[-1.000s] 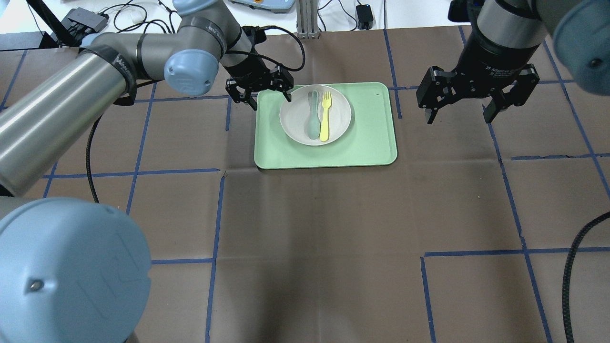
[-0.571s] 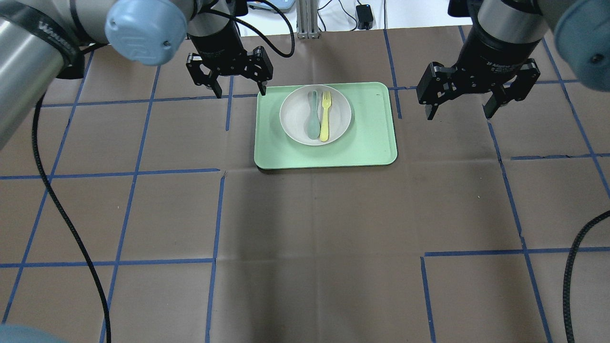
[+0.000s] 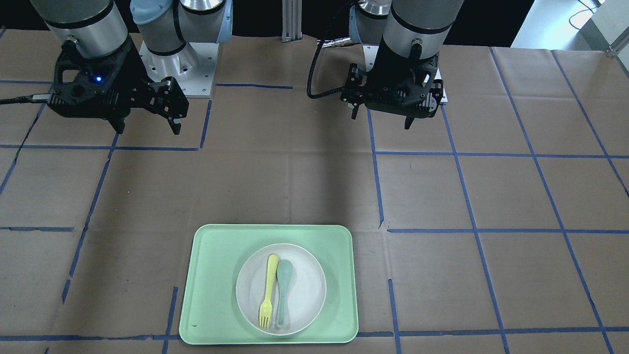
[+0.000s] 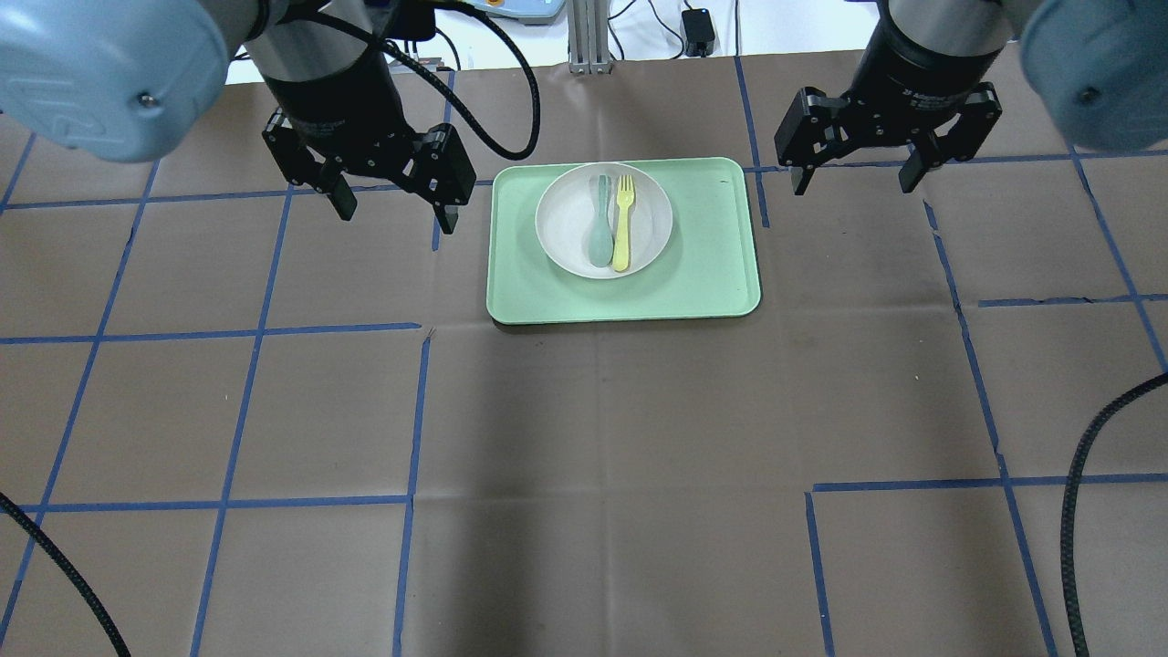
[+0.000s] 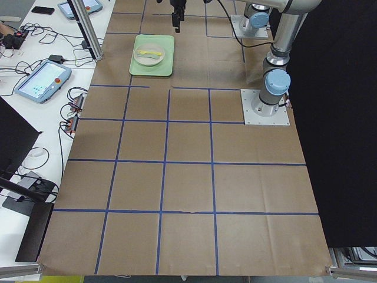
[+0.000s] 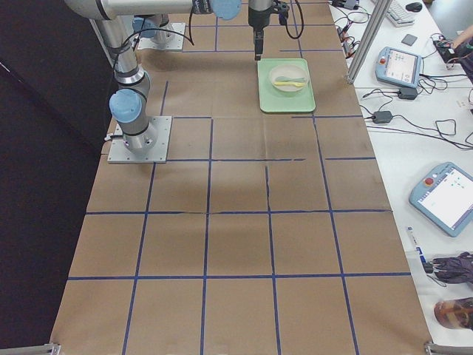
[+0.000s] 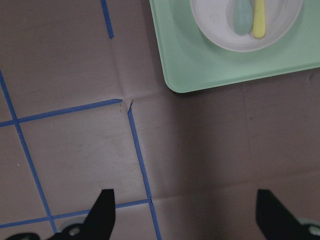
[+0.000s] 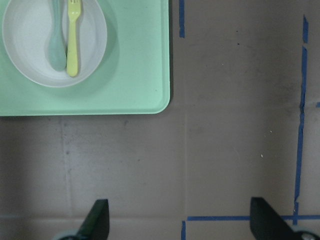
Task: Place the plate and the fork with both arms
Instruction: 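Move the right gripper over the plate above the yellow fork, then lower the right gripper and grasp the yellow fork's handle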
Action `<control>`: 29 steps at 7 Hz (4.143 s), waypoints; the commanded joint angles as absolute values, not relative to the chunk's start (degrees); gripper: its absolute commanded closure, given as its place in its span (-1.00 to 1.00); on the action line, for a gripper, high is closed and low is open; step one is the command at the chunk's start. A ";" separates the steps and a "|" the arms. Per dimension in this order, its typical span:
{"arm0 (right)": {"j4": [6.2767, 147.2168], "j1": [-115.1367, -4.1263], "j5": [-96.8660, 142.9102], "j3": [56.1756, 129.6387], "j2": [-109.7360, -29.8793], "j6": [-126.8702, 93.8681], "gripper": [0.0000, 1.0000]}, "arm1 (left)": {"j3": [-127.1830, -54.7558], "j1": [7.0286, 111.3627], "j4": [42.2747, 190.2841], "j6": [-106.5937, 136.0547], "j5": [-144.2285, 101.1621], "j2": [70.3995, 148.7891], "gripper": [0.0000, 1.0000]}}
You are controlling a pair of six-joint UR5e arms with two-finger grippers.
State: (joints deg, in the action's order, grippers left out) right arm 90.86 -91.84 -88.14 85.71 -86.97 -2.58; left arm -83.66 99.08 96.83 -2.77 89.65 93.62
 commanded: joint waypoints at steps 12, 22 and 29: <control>101.95 -104.85 -88.42 64.25 -48.96 -16.35 -0.44 | -94.40 96.50 92.99 -3.52 89.21 87.71 -1.00; 104.24 -105.73 -88.68 64.78 -44.92 -15.91 -0.02 | -94.31 96.33 92.46 -3.52 89.21 87.63 -1.00; 108.37 -105.64 -90.00 64.42 -42.02 -16.08 -0.03 | -94.66 96.33 92.37 -3.60 89.47 87.63 -1.00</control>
